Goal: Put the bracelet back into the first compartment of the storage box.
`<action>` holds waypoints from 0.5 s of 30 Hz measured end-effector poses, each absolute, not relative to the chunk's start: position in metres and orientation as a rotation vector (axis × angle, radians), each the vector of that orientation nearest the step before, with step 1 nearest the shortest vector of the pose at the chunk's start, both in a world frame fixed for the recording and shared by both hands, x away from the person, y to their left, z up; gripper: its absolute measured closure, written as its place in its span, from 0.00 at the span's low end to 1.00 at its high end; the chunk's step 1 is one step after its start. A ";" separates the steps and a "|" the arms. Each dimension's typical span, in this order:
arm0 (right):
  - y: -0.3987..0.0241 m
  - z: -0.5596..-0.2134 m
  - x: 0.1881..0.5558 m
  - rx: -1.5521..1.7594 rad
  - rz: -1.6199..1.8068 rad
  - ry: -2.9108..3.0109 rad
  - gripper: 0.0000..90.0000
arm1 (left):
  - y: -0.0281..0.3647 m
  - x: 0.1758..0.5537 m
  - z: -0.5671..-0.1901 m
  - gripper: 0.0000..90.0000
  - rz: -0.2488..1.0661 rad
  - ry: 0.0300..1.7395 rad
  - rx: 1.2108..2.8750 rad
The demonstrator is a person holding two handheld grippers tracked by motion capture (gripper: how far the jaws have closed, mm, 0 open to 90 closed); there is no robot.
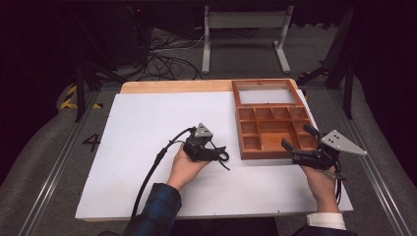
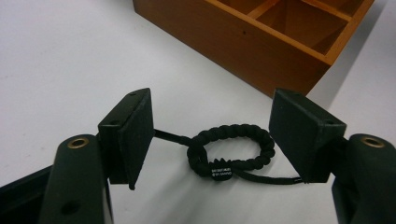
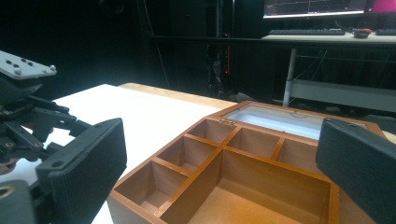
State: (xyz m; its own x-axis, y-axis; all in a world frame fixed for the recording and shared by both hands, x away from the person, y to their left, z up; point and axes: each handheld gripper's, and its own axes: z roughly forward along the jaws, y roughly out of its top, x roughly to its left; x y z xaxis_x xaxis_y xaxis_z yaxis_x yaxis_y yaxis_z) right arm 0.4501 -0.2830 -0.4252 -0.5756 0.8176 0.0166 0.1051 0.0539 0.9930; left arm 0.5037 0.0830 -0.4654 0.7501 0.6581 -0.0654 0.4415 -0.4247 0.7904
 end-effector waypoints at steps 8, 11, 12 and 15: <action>-0.283 -0.425 0.449 0.925 1.572 1.740 0.03 | 0.071 0.510 -0.472 0.37 0.324 0.836 2.131; -0.284 -0.424 0.449 0.923 1.570 1.737 0.04 | 0.067 0.512 -0.475 0.37 0.340 0.842 2.156; -0.284 -0.424 0.449 0.922 1.571 1.737 0.04 | 0.066 0.513 -0.476 0.37 0.340 0.839 2.160; -0.285 -0.424 0.449 0.922 1.569 1.734 0.04 | 0.064 0.516 -0.480 0.38 0.339 0.850 2.178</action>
